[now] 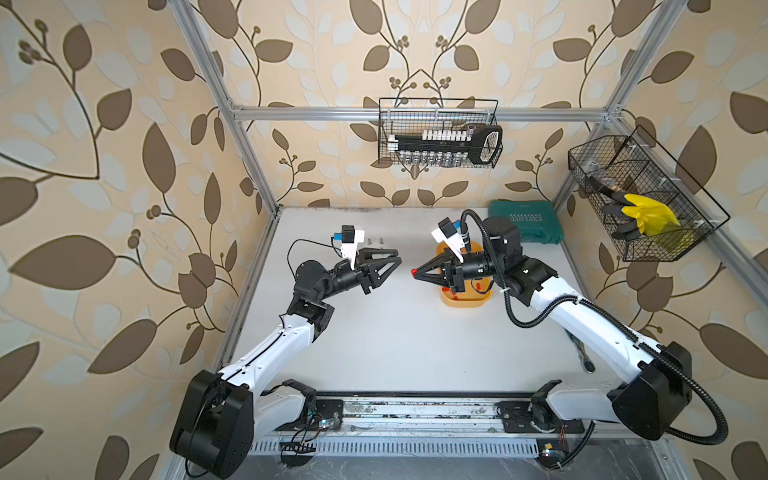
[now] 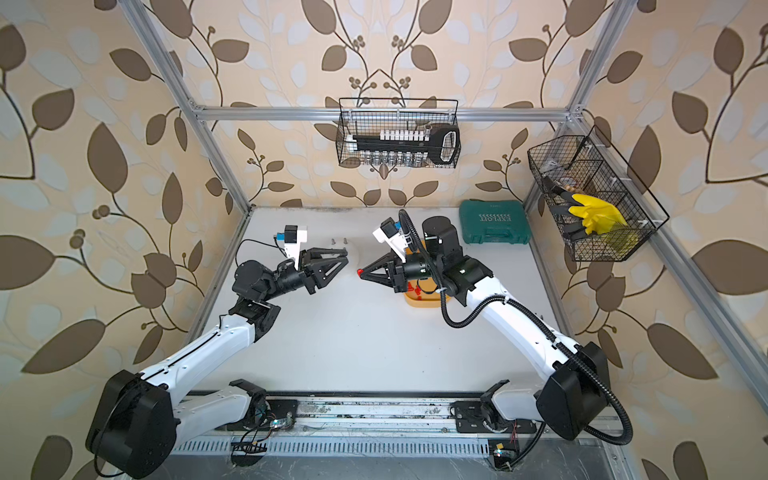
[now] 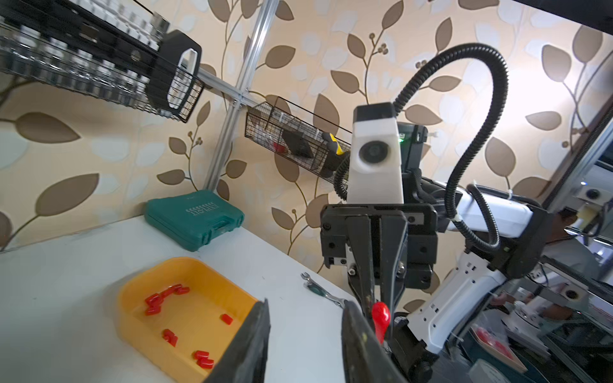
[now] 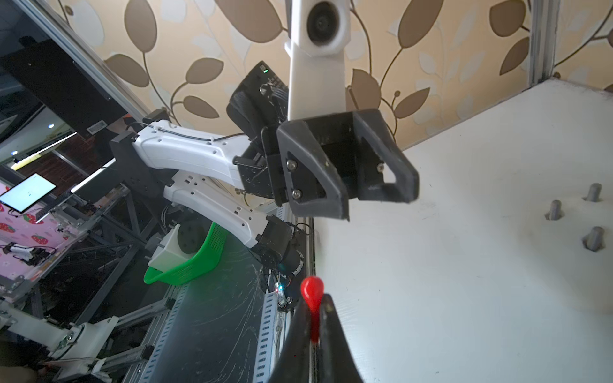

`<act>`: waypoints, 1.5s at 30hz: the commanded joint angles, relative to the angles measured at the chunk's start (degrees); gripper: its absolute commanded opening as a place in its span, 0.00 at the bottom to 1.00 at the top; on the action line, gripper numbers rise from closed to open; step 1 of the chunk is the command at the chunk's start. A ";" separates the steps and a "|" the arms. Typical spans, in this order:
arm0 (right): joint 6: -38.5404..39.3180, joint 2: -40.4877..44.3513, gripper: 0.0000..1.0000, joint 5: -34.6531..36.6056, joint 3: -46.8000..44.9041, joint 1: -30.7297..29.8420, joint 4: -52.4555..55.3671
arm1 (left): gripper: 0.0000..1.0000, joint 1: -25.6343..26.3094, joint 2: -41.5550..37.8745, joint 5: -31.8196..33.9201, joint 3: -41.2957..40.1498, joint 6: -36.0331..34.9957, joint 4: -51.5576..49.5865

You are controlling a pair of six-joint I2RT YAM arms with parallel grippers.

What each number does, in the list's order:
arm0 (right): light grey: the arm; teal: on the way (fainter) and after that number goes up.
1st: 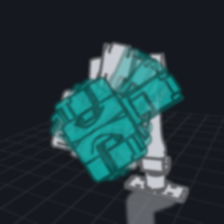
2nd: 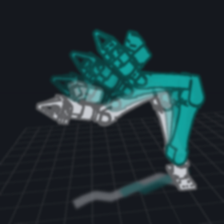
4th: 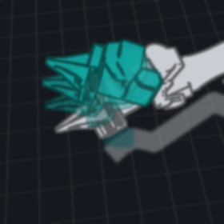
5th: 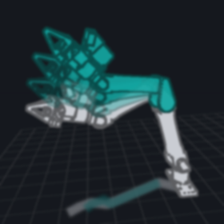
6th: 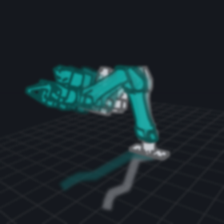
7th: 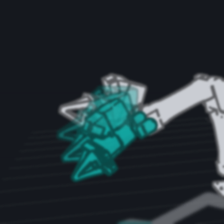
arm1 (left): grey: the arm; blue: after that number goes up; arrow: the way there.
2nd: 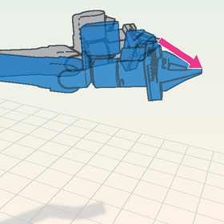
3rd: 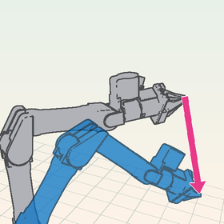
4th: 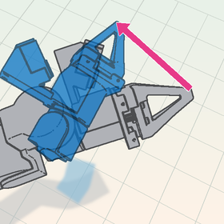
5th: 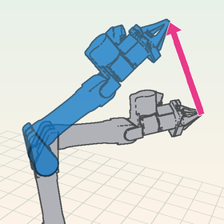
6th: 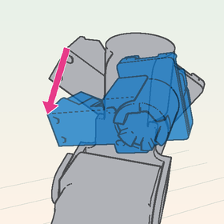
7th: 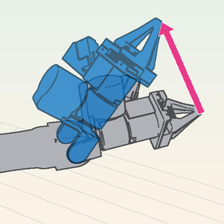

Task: Cover the protruding screws with screw protection sleeves
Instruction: Pick up the screw protection sleeve from the storage box.

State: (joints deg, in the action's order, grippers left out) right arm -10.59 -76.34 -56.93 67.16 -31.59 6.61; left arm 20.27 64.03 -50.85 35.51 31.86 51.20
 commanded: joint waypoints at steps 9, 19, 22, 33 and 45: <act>5.71 1.66 0.08 4.61 -0.86 -1.33 1.44 | 0.41 4.74 -3.92 -2.67 4.07 -10.26 -10.99; 6.79 1.45 0.07 7.42 -1.65 -2.04 1.23 | 0.39 5.63 -2.73 -2.50 5.30 -12.31 -13.80; 6.99 1.09 0.07 7.65 -1.70 -2.16 0.96 | 0.38 5.66 -2.60 -2.11 5.35 -13.28 -14.81; 7.11 1.70 0.06 6.85 -1.80 -3.21 0.07 | 0.34 5.66 -3.21 -1.88 5.41 -14.53 -16.13; 7.51 2.59 0.04 10.29 -2.39 -3.12 1.01 | 0.31 5.59 -8.73 3.39 3.03 -16.23 -17.06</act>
State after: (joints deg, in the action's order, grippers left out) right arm -4.40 -74.02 -48.56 66.00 -34.68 7.38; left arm 24.84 57.58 -47.64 38.11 17.69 31.68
